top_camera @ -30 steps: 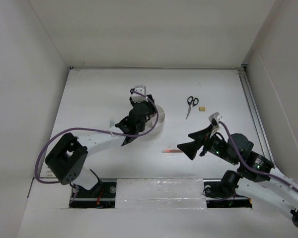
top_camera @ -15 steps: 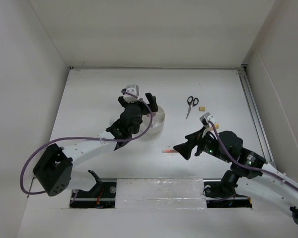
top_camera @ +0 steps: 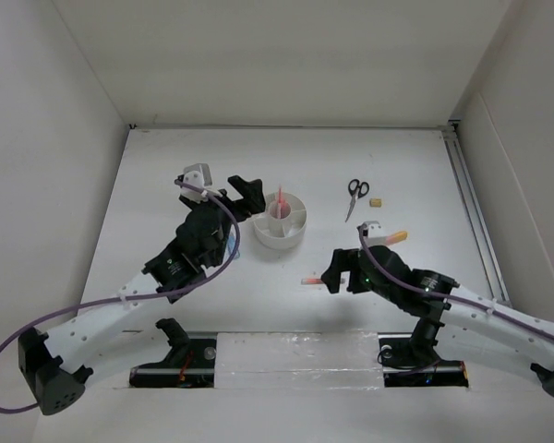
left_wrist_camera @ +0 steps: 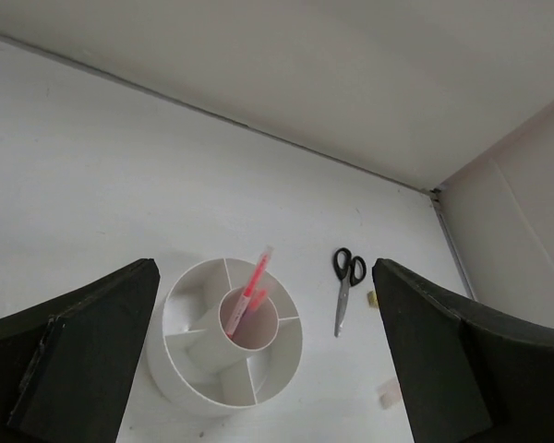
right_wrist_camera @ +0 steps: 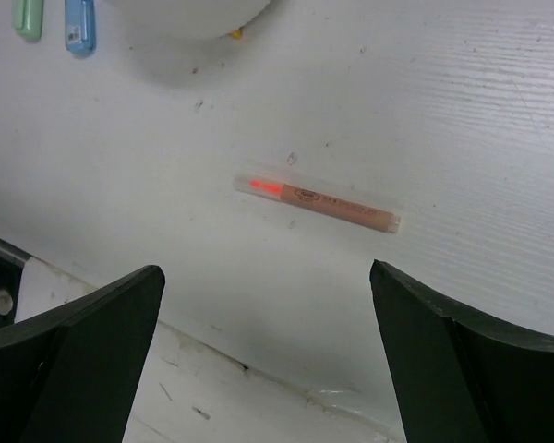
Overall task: Sort the stationery into containers
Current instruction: Place the pen in the storage box, then pick up the pen from the center of the board.
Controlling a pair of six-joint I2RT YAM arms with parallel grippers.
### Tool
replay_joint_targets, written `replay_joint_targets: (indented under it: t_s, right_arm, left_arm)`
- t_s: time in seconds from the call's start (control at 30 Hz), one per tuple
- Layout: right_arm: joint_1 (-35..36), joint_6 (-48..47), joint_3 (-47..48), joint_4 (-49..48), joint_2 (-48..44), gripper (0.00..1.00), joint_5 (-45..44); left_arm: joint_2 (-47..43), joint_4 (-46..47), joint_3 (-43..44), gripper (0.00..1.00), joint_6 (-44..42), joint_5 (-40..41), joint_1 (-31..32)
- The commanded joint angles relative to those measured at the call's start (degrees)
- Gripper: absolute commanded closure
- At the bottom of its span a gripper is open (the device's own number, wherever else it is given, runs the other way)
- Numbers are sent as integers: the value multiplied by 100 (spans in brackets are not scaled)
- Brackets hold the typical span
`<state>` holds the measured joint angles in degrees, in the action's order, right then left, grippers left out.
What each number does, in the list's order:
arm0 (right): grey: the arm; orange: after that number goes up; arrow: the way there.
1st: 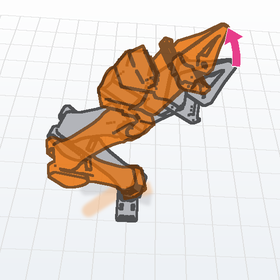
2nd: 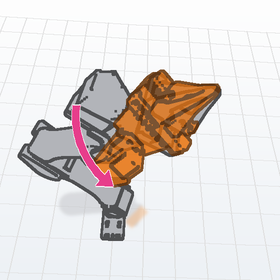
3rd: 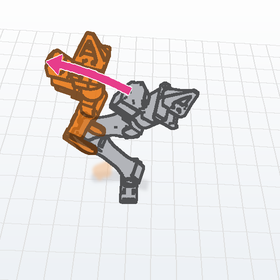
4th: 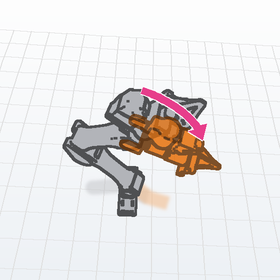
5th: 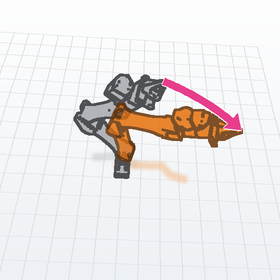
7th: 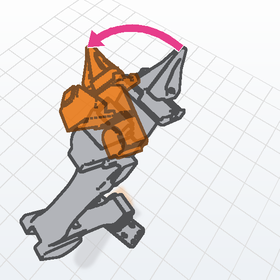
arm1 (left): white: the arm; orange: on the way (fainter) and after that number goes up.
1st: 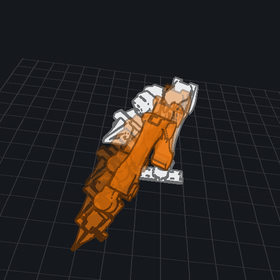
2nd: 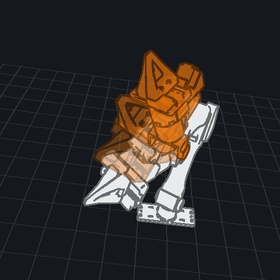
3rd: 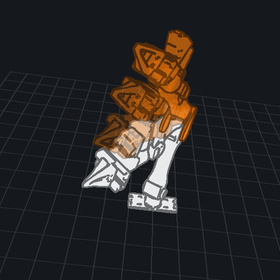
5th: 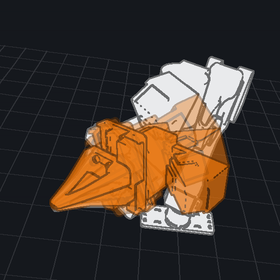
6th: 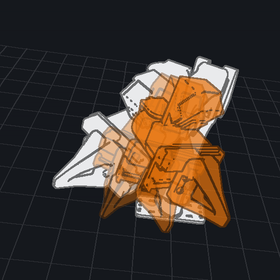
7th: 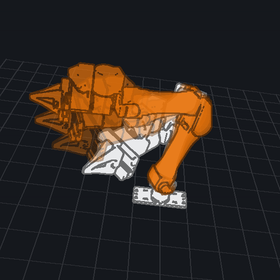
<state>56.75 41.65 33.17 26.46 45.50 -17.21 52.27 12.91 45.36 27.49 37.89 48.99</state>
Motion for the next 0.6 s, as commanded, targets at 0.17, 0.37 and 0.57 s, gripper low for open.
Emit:
replay_joint_targets:
  t_s: [0.17,0.37,0.57]
  right_arm:
    - [55,-1272,629,-387,1082,0,920]
    - [126,-1959,1832,552,2419,0,711]
    - [-137,-2319,2281,659,3315,0,920]
  left_arm:
    - [-569,-974,-317,0,662,-141,-4]
    - [-893,-974,-572,0,723,-589,-4]
    - [-1079,-869,-634,0,723,-914,-4]
